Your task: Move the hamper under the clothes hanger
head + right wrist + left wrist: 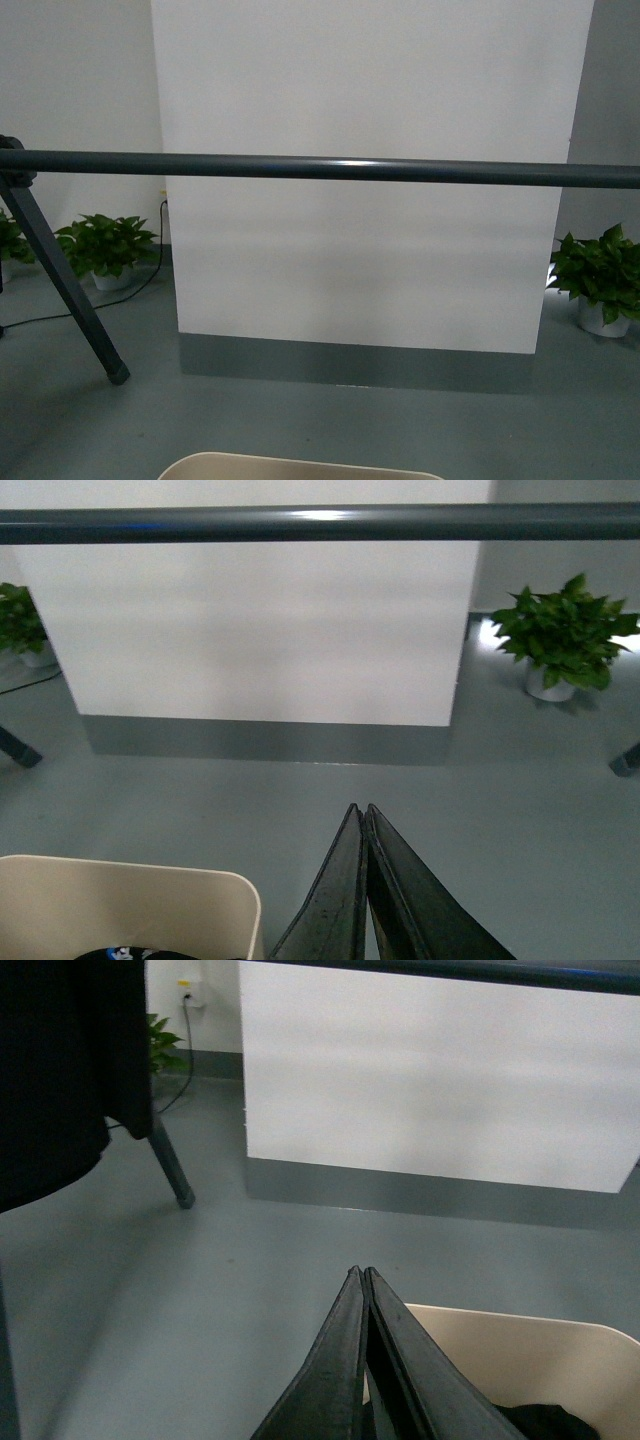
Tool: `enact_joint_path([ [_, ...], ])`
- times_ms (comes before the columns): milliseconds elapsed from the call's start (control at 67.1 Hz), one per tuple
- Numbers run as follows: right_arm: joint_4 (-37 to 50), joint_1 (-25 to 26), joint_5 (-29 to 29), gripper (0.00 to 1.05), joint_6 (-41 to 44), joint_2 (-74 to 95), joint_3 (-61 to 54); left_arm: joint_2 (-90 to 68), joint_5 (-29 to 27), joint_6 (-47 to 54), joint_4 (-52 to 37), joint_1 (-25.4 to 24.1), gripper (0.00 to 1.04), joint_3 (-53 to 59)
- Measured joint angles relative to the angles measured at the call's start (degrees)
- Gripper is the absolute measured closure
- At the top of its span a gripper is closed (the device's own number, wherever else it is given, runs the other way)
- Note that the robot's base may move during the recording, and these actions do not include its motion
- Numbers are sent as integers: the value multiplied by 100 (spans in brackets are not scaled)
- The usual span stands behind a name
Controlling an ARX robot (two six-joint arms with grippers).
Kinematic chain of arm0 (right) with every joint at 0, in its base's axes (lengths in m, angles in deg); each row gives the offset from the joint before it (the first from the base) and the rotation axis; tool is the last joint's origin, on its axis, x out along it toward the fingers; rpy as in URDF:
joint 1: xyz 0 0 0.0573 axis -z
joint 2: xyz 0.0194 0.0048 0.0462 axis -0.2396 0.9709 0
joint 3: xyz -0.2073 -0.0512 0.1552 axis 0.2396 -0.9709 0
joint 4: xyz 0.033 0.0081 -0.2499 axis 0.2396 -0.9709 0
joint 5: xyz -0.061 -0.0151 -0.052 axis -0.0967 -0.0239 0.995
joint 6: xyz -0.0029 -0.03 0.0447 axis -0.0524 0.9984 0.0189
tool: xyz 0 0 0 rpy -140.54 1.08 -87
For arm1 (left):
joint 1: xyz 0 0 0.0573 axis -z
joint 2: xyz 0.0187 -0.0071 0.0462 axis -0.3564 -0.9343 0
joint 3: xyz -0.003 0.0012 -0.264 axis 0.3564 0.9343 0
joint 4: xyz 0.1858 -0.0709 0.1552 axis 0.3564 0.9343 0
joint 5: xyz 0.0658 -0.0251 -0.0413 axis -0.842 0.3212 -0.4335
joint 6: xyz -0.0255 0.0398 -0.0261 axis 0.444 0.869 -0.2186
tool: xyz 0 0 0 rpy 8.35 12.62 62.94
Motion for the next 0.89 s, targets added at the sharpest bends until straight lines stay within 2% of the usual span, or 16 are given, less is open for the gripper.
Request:
enact_joint_path([
  [746, -1058, 22, -28, 103, 0, -2037, -962, 2037, 39, 2, 1043, -11, 101, 957],
  [895, -999, 22, -31, 103, 0, -2229, -1174, 2214, 33, 4, 964, -11, 101, 1099],
])
